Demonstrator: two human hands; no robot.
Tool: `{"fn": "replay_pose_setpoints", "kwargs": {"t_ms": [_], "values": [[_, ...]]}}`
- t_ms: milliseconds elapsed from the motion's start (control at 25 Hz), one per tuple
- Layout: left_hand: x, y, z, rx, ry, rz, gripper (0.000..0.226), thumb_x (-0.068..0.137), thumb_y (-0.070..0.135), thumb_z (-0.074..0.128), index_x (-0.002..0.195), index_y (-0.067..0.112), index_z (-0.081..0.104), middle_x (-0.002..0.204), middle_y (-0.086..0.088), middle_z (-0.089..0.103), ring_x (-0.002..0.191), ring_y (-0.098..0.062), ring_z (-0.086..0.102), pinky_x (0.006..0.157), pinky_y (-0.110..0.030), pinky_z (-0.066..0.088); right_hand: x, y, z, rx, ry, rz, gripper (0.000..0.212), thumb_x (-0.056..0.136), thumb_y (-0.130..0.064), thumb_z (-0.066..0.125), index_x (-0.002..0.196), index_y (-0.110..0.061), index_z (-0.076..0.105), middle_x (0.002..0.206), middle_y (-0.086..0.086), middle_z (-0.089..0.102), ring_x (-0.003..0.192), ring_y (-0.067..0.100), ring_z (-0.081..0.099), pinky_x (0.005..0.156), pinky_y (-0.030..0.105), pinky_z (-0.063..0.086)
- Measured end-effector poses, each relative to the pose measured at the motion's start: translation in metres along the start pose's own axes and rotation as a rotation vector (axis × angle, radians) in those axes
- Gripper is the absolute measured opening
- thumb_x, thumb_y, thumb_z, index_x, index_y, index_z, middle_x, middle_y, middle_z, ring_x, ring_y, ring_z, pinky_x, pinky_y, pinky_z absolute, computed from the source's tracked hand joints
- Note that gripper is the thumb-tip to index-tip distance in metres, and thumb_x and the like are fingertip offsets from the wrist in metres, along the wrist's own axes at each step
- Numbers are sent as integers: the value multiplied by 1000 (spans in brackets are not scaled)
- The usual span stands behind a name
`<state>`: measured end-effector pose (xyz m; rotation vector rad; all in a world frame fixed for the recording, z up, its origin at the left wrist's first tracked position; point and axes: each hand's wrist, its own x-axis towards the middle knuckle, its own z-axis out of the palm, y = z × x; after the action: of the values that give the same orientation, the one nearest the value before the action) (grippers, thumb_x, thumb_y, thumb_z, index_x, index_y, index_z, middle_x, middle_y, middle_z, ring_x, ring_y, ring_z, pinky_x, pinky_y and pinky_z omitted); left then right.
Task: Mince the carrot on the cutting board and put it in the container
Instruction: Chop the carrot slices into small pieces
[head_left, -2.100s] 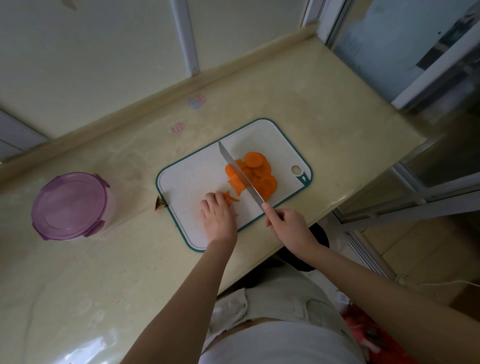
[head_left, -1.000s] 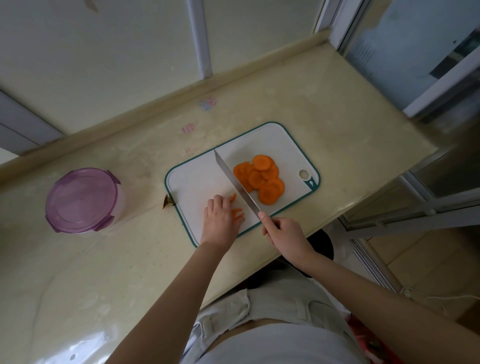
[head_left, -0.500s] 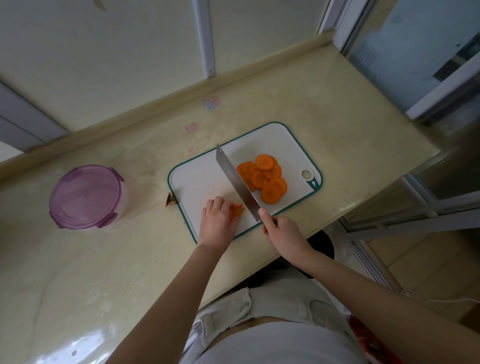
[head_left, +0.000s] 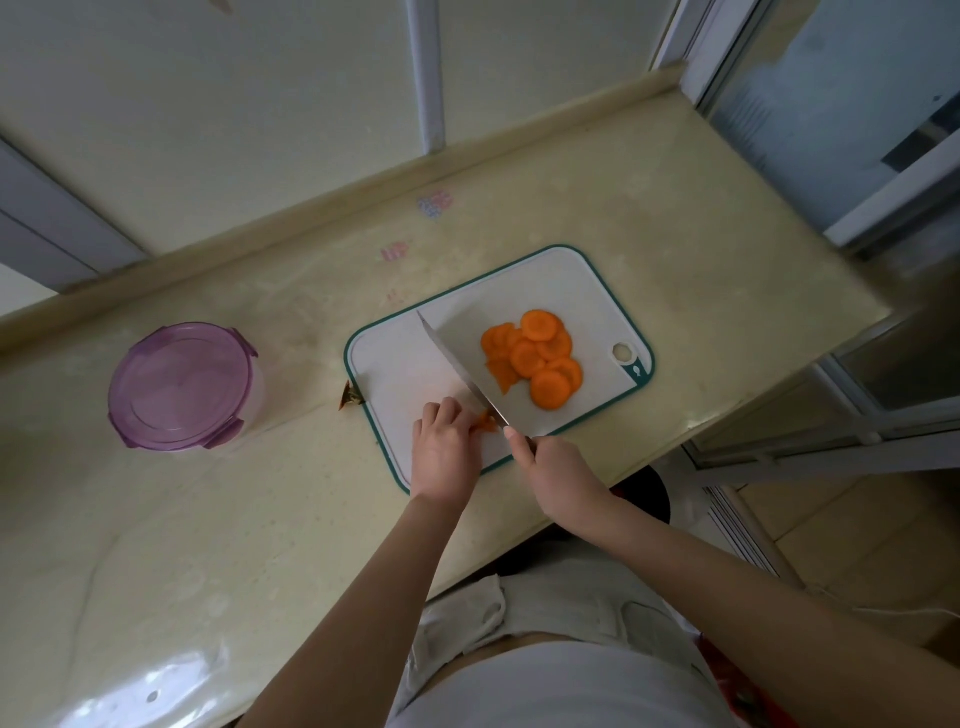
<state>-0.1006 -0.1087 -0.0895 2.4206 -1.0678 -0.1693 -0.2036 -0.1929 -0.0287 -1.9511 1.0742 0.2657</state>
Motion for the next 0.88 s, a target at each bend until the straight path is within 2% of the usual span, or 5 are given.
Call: {"fn": "replay_pose_setpoints", "kwargs": {"t_ms": [120,280,400,560,880], "values": [[0,0,0,-15,6,-12,7,76,7,72,82,10,71,80,-6,58,76,-28,51,66,-36,46,-1,1,5,18,-4,8,55,99,-47,34,62,-9,49,59,4,52,60,21,55,59,32,41],[0,0,-1,-20,17,-29,6,75,7,74,79,7,69,81,-8,58,77,-28,52,66,-35,44,9,4,-5,137,-16,46,58,99,-47,33,53,-12,39,51,0,43,49,14,44,52,26,35],[-3,1,-1,-31,28,-28,6,75,7,73,80,7,69,83,-9,58,79,-28,52,68,-35,44,8,7,-8,143,-21,1,57,99,-47,34,54,-13,38,50,-1,41,48,13,42,57,28,36],[-3,1,0,-42,33,-54,6,77,8,72,81,7,69,84,-9,58,81,-27,52,70,-34,44,-1,1,-8,147,-3,-53,54,100,-44,33,56,-14,39,51,-2,41,46,8,40,51,21,32],[-2,0,0,-74,43,-51,8,72,5,75,79,7,70,83,-10,59,79,-30,53,68,-36,45,7,-2,1,93,-27,62,52,99,-47,35,58,-16,38,59,5,47,55,20,49,51,27,36]]}}
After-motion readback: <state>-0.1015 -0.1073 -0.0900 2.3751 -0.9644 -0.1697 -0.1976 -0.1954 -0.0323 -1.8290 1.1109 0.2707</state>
